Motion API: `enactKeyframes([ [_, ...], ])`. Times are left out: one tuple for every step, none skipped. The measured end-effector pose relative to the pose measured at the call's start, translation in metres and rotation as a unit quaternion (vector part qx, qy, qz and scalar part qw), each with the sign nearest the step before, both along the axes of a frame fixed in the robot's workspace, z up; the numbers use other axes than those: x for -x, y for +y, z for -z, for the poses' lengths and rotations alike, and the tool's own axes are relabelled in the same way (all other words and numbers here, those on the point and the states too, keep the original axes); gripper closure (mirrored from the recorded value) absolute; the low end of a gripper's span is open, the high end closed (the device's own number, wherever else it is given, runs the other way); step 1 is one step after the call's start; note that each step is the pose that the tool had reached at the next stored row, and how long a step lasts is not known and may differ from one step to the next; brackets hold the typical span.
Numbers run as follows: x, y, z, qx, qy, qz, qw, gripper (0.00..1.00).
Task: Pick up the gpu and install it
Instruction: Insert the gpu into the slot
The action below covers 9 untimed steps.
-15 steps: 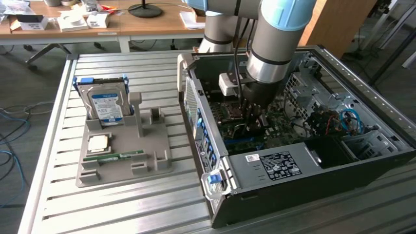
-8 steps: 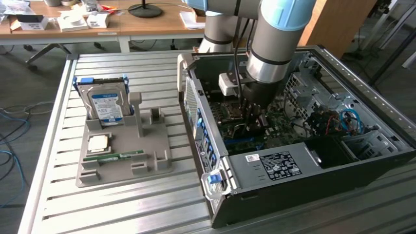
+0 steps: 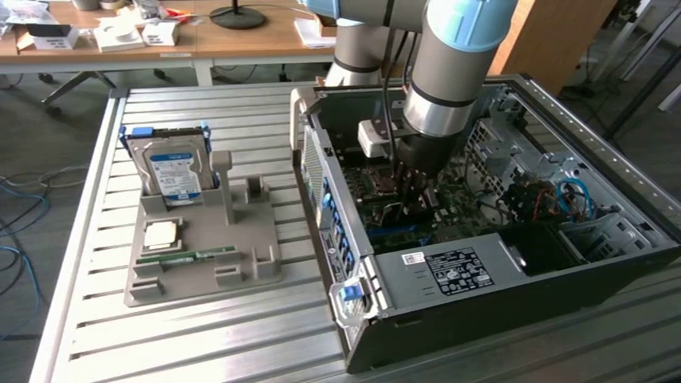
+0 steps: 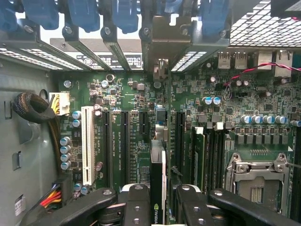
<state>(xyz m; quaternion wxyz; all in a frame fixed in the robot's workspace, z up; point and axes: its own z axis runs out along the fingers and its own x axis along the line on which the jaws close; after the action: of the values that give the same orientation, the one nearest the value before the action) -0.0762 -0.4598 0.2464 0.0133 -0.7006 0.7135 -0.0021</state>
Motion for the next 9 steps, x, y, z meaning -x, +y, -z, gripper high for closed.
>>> enactKeyframes([
  [0.0,0.0,0.0,0.0,0.0,0.0,1.0,0.74],
  [0.0,0.0,0.0,-0.0001,0.0,0.0,1.0,0.74],
  [0.0,0.0,0.0,-0.0001,0.0,0.0,1.0,0.74],
  [0.0,0.0,0.0,0.0,0.0,0.0,1.0,0.74],
  [0.0,0.0,0.0,0.0,0.0,0.0,1.0,0.74],
  [0.0,0.0,0.0,0.0,0.0,0.0,1.0,0.74],
  [0.0,0.0,0.0,0.0,0.0,0.0,1.0,0.74],
  [0.0,0.0,0.0,0.0,0.0,0.0,1.0,0.74],
  [0.0,0.0,0.0,0.0,0.0,0.0,1.0,0.74],
])
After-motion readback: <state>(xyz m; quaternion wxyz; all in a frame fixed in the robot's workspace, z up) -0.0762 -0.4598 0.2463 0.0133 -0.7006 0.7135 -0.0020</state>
